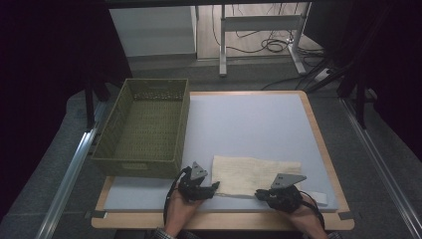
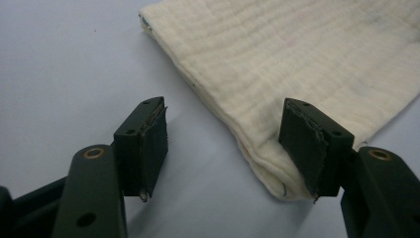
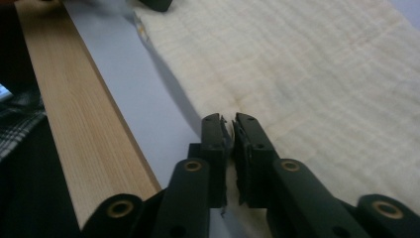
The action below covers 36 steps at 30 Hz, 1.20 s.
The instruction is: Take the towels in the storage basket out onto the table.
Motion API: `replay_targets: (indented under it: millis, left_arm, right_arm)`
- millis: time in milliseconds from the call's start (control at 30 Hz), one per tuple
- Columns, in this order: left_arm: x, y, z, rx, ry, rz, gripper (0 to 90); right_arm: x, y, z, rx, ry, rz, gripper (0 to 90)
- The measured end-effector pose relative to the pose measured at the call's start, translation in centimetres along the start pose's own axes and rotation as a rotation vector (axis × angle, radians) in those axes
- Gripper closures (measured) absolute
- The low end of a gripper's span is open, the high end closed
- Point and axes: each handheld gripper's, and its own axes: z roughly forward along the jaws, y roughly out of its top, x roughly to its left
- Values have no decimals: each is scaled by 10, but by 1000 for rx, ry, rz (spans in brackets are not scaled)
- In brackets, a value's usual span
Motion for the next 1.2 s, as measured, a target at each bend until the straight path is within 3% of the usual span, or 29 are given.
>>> replay_targets:
  millis: [167, 233, 467, 567, 700, 800, 900, 1033, 1067, 1200]
  left_arm:
    - [0, 0, 0, -4, -4, -10, 321]
    - [0, 1, 0, -3, -2, -4, 312]
    - [-1, 1, 2, 7, 4, 1, 302]
    - [-3, 1, 2, 15, 17, 21, 293]
    - [-2, 1, 2, 17, 16, 20, 291]
    - [-3, 1, 3, 16, 18, 21, 289]
    - [-3, 1, 3, 15, 19, 21, 289]
    - [-3, 1, 3, 15, 19, 20, 289]
    - [-3, 1, 3, 15, 19, 20, 289]
    - [-3, 1, 3, 15, 20, 20, 289]
  right_arm:
    - [-6, 7, -31, -54, -64, -10, 710]
    - [-15, 8, -46, -58, -115, -1, 708]
    - [-54, -11, -84, -69, -280, 106, 707]
    - [-64, -18, -89, -78, -305, 150, 698]
    - [-70, -22, -89, -79, -315, 175, 661]
    - [-71, -21, -85, -66, -359, 156, 610]
    - [-78, -17, -81, -96, -370, 175, 570]
    - [-91, -9, -66, -92, -382, 185, 530]
    - [-95, -8, -61, -71, -393, 182, 541]
    - [-109, -12, -45, 9, -414, 196, 752]
